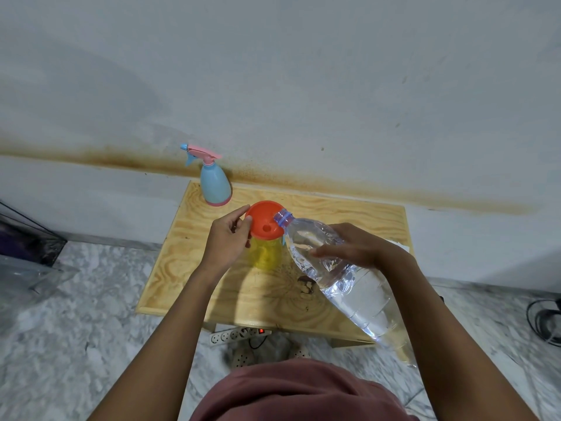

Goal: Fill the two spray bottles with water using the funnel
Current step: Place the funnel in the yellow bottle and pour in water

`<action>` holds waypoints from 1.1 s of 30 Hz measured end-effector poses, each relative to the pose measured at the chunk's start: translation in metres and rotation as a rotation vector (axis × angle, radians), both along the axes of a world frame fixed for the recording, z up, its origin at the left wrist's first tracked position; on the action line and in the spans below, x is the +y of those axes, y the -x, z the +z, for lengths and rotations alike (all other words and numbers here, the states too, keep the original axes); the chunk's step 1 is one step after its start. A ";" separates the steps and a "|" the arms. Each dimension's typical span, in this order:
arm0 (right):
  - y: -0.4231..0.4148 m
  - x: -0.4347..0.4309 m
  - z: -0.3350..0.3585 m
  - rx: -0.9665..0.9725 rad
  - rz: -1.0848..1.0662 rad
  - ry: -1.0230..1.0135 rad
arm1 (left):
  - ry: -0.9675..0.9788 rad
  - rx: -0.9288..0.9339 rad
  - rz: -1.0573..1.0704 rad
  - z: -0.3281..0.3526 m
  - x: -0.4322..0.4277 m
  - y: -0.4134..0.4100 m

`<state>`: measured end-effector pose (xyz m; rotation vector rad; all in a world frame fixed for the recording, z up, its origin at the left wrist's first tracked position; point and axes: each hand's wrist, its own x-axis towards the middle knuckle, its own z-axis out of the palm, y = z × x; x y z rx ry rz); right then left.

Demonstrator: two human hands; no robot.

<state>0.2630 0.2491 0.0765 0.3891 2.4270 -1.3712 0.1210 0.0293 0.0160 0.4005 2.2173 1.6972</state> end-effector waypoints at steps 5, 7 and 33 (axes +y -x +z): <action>-0.002 0.000 0.000 0.012 0.013 0.007 | 0.008 0.009 0.002 0.002 -0.001 -0.001; -0.003 0.000 -0.001 0.018 0.021 0.008 | 0.011 0.004 0.010 0.003 -0.001 -0.002; -0.003 -0.002 0.002 0.001 0.007 0.037 | 0.012 0.008 0.022 0.012 -0.001 -0.009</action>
